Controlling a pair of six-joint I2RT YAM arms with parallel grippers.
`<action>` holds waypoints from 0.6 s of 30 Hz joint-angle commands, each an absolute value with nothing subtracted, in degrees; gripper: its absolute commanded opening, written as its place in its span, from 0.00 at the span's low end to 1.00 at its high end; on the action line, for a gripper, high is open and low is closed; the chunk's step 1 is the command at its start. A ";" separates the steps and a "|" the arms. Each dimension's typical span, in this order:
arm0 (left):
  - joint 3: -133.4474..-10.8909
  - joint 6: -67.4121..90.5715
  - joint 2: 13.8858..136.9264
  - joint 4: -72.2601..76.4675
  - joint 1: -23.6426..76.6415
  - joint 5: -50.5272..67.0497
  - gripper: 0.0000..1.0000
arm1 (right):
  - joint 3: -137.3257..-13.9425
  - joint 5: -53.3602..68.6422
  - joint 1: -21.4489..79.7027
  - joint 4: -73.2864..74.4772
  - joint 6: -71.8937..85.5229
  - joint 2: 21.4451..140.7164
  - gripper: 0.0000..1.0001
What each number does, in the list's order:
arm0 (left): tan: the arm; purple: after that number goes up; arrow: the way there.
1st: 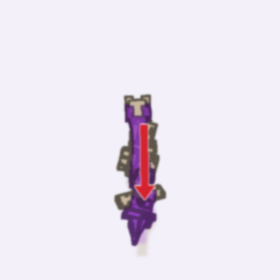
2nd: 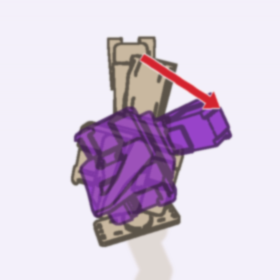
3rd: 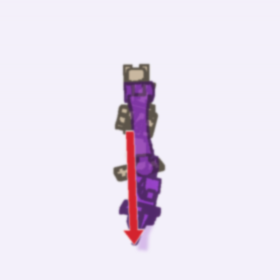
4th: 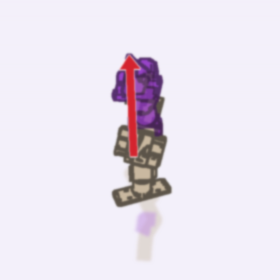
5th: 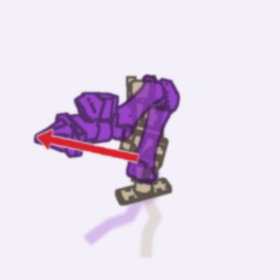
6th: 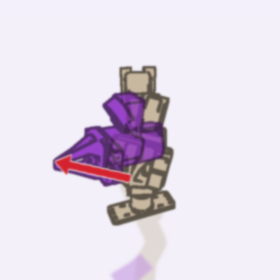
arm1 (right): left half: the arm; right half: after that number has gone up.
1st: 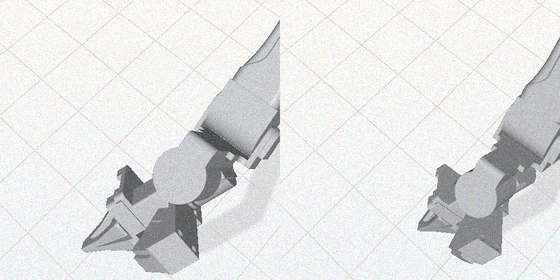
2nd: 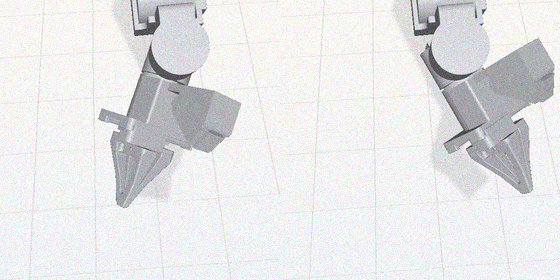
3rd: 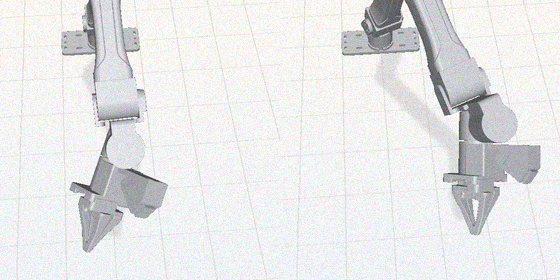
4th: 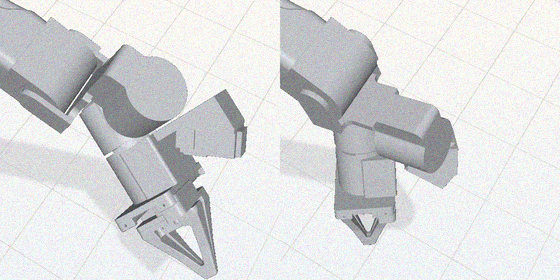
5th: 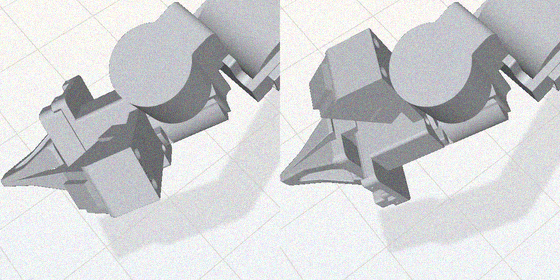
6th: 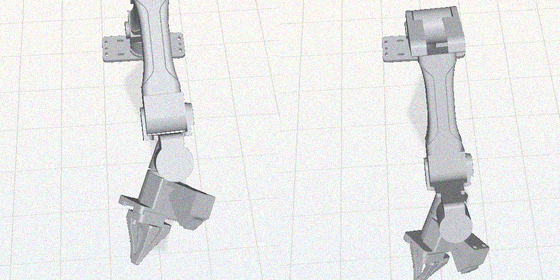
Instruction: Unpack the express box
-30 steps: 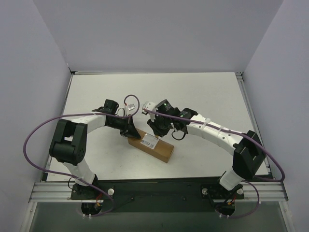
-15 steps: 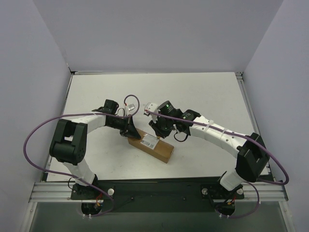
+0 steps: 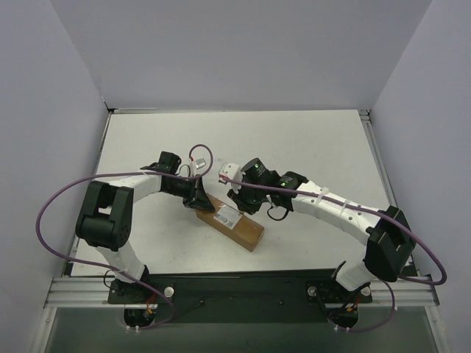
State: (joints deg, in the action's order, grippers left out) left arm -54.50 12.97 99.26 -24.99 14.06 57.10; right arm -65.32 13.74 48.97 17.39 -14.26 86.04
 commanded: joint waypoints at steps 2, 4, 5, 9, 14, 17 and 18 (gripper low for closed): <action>-53.53 8.70 102.04 -24.96 13.09 42.28 0.00 | -63.19 10.20 50.54 25.75 -16.35 83.06 0.00; -53.53 8.79 102.04 -24.87 13.01 42.01 0.00 | -63.46 8.80 50.97 26.80 -14.42 82.79 0.00; -53.61 8.70 101.95 -24.96 13.09 41.92 0.00 | -63.37 8.35 51.15 27.15 -13.72 82.62 0.00; -53.70 9.05 101.78 -24.87 13.01 41.57 0.00 | -63.28 7.38 51.33 29.79 -9.59 82.00 0.00; -53.44 9.67 100.81 -24.96 13.18 41.48 0.00 | -63.89 6.07 51.42 29.62 -5.72 82.70 0.00; -52.82 10.46 98.97 -24.61 13.10 41.49 0.00 | -64.77 4.93 51.33 28.22 -5.36 83.58 0.00; -52.65 10.81 98.36 -24.52 13.18 41.40 0.00 | -65.91 4.66 51.33 27.86 -5.45 84.02 0.00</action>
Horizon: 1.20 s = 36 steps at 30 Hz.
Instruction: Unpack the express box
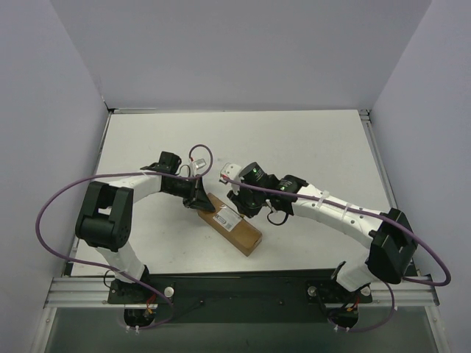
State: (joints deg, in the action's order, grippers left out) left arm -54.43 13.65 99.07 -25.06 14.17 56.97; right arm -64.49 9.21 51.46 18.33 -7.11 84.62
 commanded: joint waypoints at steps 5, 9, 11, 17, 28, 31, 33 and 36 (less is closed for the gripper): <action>-51.07 11.07 93.96 -24.35 12.48 39.20 0.00 | -70.74 5.53 51.24 26.90 -6.50 88.15 0.00; -49.84 11.34 91.41 -24.52 10.81 38.49 0.00 | -72.77 7.47 51.68 27.07 -7.90 89.91 0.00; -49.57 11.34 89.92 -24.35 10.20 39.37 0.00 | -72.51 8.61 52.12 26.98 -8.52 90.35 0.00; -48.79 11.95 83.41 -13.64 13.88 57.12 0.00 | -72.68 8.88 52.21 25.14 -13.27 91.05 0.00; -49.83 24.70 95.34 0.62 26.54 54.15 0.00 | -74.62 7.73 51.50 25.40 -10.73 92.02 0.00; -50.54 23.91 98.07 -2.71 26.37 51.07 0.00 | -74.62 7.56 51.50 27.07 -7.04 91.58 0.00; -50.10 23.64 98.79 -3.25 26.45 49.75 0.00 | -74.62 7.38 51.50 28.39 -5.11 91.23 0.00; -49.14 23.29 98.97 -3.51 26.46 47.03 0.00 | -74.97 6.68 51.59 29.44 -2.38 90.27 0.00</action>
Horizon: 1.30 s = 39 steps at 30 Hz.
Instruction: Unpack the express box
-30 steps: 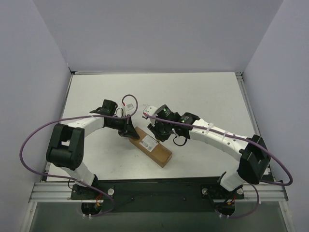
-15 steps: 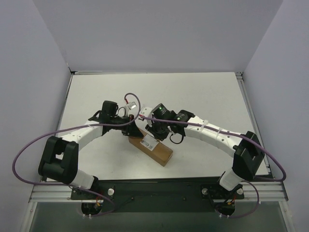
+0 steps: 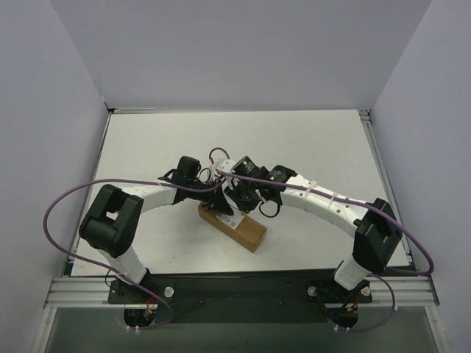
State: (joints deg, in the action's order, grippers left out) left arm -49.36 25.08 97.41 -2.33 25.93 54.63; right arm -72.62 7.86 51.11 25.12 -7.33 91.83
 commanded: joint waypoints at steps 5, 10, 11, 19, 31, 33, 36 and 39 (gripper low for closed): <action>-48.43 22.94 98.88 -3.51 26.37 45.53 0.00 | -76.02 5.63 51.77 31.90 -1.58 89.74 0.00; -48.34 22.59 98.88 -3.78 26.37 44.12 0.00 | -76.29 5.19 51.50 33.92 -0.88 89.30 0.00; -48.34 22.59 98.88 -3.87 26.37 43.69 0.00 | -76.38 5.01 51.42 34.01 -0.62 89.30 0.00; -48.25 22.76 98.79 -4.48 26.28 41.22 0.00 | -76.64 -1.48 53.96 34.54 6.40 89.03 0.00; -47.29 21.97 99.05 -5.01 24.26 39.64 0.00 | -69.89 -6.06 57.04 33.92 7.12 86.66 0.00; -47.29 21.89 99.23 -5.01 24.26 39.29 0.00 | -68.12 -6.24 56.87 34.01 8.17 85.43 0.00; -47.20 21.80 99.49 -4.92 24.26 38.76 0.00 | -64.78 -5.80 56.34 33.93 10.20 83.94 0.00; -47.11 21.53 99.49 -5.01 24.26 38.50 0.00 | -64.34 -4.58 55.81 33.66 9.41 83.41 0.00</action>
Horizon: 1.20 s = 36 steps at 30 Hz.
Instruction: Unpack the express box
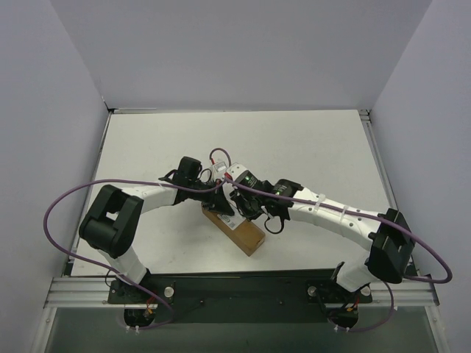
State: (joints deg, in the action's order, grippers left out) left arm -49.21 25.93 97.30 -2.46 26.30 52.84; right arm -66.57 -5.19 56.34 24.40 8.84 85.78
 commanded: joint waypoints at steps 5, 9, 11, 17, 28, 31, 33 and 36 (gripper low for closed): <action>-47.02 21.10 99.58 -5.18 24.26 37.97 0.00 | -64.34 -3.78 55.20 35.42 8.53 82.36 0.00; -47.02 20.83 99.67 -5.19 24.26 37.62 0.00 | -63.28 -3.17 55.20 37.44 7.12 79.90 0.00; -47.02 20.74 99.75 -5.27 24.26 37.62 0.00 | -62.05 -2.55 55.20 37.79 6.16 78.76 0.00; -46.93 20.30 99.67 -5.80 24.26 37.09 0.00 | -58.72 -0.44 55.28 37.97 2.64 76.38 0.00; -47.28 19.95 99.93 -6.06 24.08 36.91 0.00 | -58.18 -0.44 55.02 41.04 3.43 73.83 0.00; -48.16 19.86 100.28 -6.50 24.08 36.83 0.00 | -58.88 -0.53 54.58 41.83 3.69 73.91 0.00; -48.87 19.69 100.28 -6.68 24.08 37.09 0.00 | -59.59 -0.44 53.97 42.36 3.60 74.00 0.00; -50.70 19.08 100.63 -7.64 24.17 37.26 0.00 | -61.52 -0.61 53.35 43.68 3.52 74.09 0.00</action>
